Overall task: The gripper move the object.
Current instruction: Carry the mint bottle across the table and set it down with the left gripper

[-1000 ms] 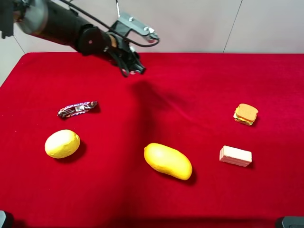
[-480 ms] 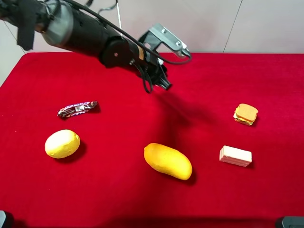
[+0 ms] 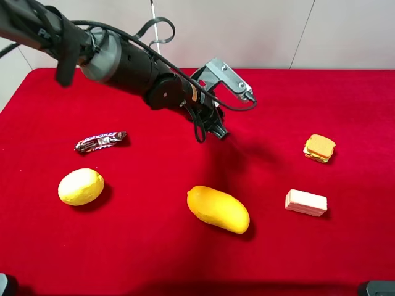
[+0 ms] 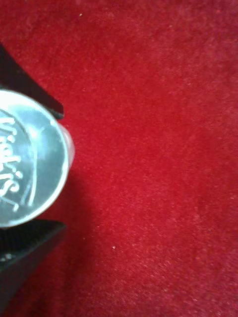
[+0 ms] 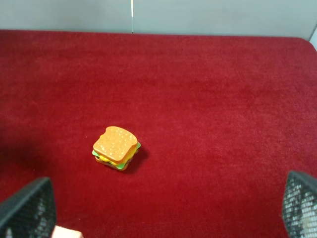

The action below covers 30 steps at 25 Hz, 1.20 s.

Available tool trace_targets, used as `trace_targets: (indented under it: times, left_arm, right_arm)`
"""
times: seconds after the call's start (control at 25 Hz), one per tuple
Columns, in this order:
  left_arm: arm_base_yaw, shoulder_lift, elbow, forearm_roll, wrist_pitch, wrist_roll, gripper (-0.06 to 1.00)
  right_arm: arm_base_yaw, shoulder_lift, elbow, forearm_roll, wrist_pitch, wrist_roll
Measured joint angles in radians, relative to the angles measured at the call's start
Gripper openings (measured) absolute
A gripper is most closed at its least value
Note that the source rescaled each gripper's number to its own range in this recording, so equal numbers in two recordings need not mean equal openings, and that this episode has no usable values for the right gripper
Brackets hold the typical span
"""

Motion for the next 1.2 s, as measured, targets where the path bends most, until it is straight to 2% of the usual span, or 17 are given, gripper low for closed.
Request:
trace_targets:
  times: [1.2]
  left_arm:
    - [0.0, 0.023, 0.0, -0.001, -0.016, 0.0, 0.0]
  right_arm:
    - [0.0, 0.0, 0.0, 0.0, -0.001, 0.0]
